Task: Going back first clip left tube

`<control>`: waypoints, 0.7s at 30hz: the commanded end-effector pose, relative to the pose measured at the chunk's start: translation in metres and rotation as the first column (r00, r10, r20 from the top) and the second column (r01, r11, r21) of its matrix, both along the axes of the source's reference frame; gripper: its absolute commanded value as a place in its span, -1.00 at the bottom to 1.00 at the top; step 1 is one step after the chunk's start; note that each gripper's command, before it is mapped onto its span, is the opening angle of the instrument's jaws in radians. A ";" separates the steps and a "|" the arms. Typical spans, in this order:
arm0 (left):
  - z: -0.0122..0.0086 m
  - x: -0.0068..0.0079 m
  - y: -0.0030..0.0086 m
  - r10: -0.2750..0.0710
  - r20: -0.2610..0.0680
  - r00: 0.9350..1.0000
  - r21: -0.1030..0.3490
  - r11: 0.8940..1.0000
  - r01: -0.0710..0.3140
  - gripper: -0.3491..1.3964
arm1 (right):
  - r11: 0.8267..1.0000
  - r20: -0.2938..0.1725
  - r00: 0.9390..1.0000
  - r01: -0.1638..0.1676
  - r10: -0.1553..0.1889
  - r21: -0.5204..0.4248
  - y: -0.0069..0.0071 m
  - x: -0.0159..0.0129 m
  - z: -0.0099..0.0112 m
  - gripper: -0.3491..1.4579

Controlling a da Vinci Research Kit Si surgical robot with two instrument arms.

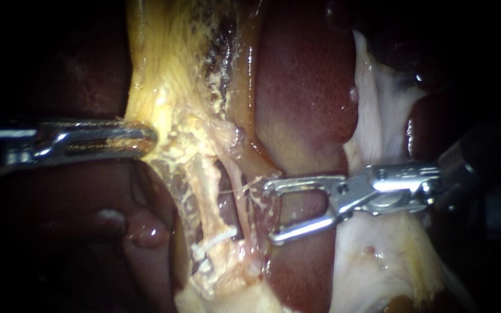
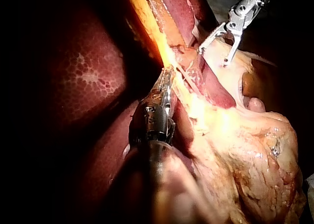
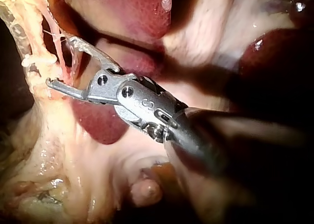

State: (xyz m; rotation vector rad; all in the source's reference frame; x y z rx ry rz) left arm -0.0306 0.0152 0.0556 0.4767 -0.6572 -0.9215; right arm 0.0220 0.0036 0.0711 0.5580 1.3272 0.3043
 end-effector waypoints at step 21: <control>0.0087 -0.0029 -0.0033 0.021 0.028 0.999 0.020 1.000 -0.022 -0.88 | 0.998 -0.061 0.998 -0.021 0.017 -0.059 0.0014 -0.0015 -0.0042 0.05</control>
